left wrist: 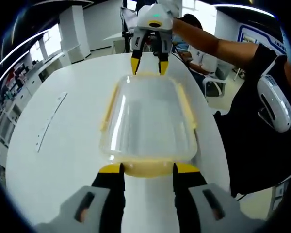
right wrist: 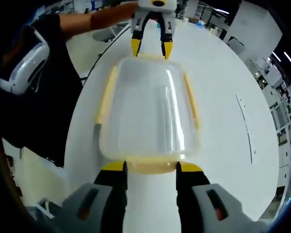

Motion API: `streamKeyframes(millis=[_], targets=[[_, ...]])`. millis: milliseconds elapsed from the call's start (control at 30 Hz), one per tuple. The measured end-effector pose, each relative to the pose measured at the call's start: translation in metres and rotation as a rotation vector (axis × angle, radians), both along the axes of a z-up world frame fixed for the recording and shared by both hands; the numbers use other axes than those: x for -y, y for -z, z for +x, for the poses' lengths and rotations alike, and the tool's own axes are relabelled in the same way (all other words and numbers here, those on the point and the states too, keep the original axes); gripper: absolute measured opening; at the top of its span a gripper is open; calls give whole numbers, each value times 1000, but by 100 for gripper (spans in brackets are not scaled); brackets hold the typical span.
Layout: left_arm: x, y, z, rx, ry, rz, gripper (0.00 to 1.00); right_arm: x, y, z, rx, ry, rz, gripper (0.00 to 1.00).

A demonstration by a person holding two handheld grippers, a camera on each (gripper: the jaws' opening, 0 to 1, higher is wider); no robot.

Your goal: Snap each plastic latch of the storage box into its locked position after aligning the lid with the box until every specified latch is closed and the lid sits flush.

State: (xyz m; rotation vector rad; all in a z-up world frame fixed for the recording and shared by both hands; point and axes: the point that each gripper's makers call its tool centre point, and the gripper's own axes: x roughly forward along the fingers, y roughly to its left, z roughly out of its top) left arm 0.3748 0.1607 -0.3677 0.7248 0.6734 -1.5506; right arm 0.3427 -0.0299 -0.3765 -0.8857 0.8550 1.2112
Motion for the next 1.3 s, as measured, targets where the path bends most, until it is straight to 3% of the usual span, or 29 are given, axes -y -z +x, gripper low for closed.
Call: streamKeyframes(millis=[600,833,933,1067,1167,1200,1233,1300], targets=[[0,9,1,2,8,-40,36,1,4,1,12,-25,78,36],[-2,7,2,-18,0,-100,36,2,8,2,52,-77,113,38],[-3,6,2,-28,-2,-144,37,1,10,-2,26,-74,156,44],[-3,3,13,-11,-45,-208,55,3,8,4,59,-36,186,68],[0,-11,14,-25,-67,-293,79,2,0,8,88,-3,240,97],[2,-17,15,-25,-73,-320,92,1,-3,3,58,20,267,98],[2,-19,14,-26,-74,-323,100,0,-7,1,47,-11,275,100],[5,-27,10,-34,-77,-326,100,-10,-26,5,68,12,378,100]])
